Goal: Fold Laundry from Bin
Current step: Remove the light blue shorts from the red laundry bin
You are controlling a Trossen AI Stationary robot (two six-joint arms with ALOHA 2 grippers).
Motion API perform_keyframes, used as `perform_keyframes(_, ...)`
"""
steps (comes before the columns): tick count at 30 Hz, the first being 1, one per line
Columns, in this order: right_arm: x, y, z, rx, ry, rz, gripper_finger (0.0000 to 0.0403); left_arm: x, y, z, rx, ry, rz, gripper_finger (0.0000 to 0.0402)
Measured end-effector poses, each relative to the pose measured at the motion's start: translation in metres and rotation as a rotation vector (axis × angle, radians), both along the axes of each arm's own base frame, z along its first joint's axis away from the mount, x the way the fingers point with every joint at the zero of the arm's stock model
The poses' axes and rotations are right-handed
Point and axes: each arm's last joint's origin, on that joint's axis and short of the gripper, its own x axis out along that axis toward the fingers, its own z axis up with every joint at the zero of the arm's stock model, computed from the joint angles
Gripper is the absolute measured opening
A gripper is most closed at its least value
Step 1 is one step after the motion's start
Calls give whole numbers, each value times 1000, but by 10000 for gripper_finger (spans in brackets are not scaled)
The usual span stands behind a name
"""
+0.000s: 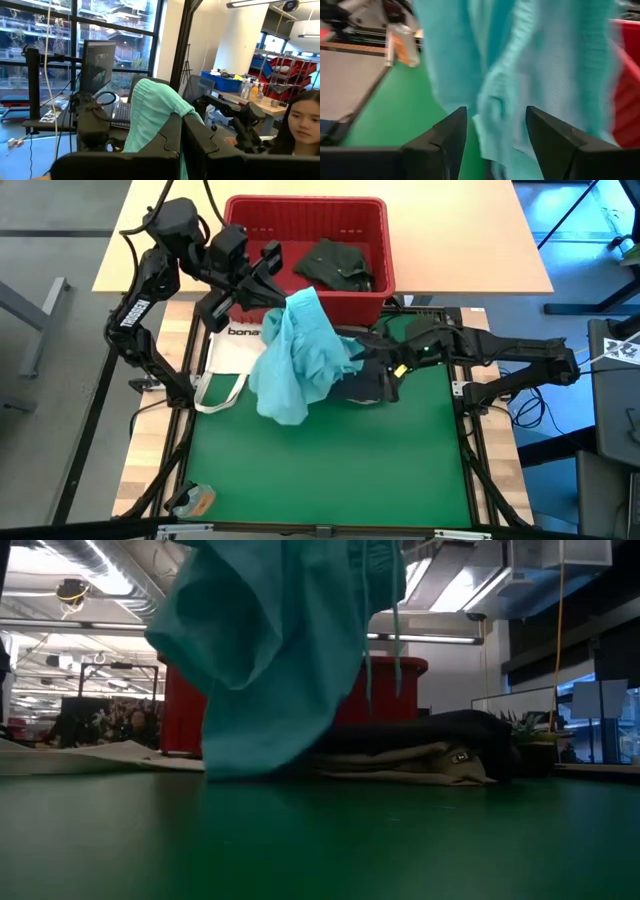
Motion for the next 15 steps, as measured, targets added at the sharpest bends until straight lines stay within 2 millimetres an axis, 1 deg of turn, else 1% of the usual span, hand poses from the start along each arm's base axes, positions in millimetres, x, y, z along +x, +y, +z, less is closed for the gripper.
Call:
perform_keyframes(2, -1, 0, 2, -21, -1, 1, 202, 0, 0, 0, 0, 1, 0, 0)
perform_keyframes(8, -6, -1, 19, -69, -53, -35, 202, 0, 0, 0, 0, 1, -2, 0)
perform_keyframes(11, -3, -1, 17, -71, -43, -40, 202, 0, 0, 0, 0, 2, -2, 0)
perform_keyframes(15, 2, 0, 12, -40, -18, 21, 202, 0, 0, 0, 0, 1, -2, 0)
